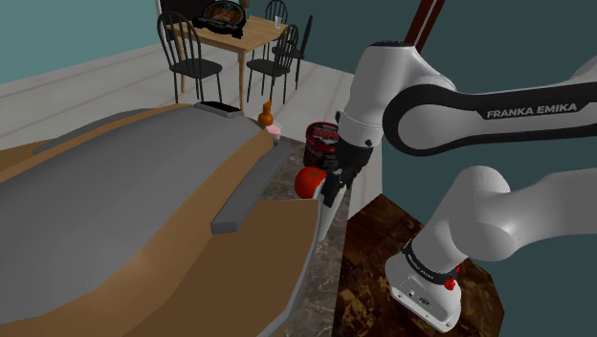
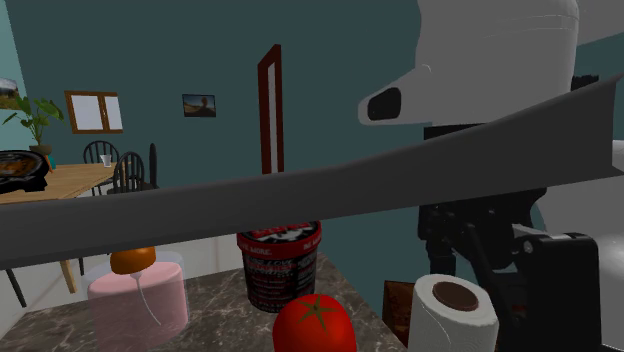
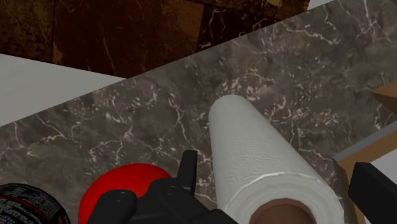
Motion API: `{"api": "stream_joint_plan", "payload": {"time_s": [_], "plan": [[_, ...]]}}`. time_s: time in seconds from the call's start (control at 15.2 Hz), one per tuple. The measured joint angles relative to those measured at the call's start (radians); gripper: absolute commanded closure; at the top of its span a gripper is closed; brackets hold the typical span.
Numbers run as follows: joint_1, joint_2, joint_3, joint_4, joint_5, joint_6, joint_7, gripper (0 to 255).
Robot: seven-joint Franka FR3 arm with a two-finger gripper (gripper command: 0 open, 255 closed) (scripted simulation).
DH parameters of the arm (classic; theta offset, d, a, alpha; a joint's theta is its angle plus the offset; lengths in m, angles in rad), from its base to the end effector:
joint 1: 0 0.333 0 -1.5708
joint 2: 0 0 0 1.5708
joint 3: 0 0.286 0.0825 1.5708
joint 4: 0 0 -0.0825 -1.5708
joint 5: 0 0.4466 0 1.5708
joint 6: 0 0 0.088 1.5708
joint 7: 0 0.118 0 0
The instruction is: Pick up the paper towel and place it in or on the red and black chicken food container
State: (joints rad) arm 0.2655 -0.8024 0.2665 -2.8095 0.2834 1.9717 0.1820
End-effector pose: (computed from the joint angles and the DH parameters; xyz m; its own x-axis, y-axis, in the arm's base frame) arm 0.3282 0.1865 0.3477 0.9871 0.1500 -0.0564 0.1469 -0.9876 -0.0556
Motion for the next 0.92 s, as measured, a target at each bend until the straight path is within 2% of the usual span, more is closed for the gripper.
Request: {"api": "stream_joint_plan", "payload": {"time_s": [0.33, 0.4, 0.92], "plan": [[0.001, 0.003, 0.002, -0.003, 0.002, 0.007, 0.0, 0], [0.001, 0.003, 0.002, -0.003, 0.002, 0.007, 0.0, 255], [0.0, 0.002, 0.001, -0.003, 0.0, 0.006, 0.0, 255]]}}
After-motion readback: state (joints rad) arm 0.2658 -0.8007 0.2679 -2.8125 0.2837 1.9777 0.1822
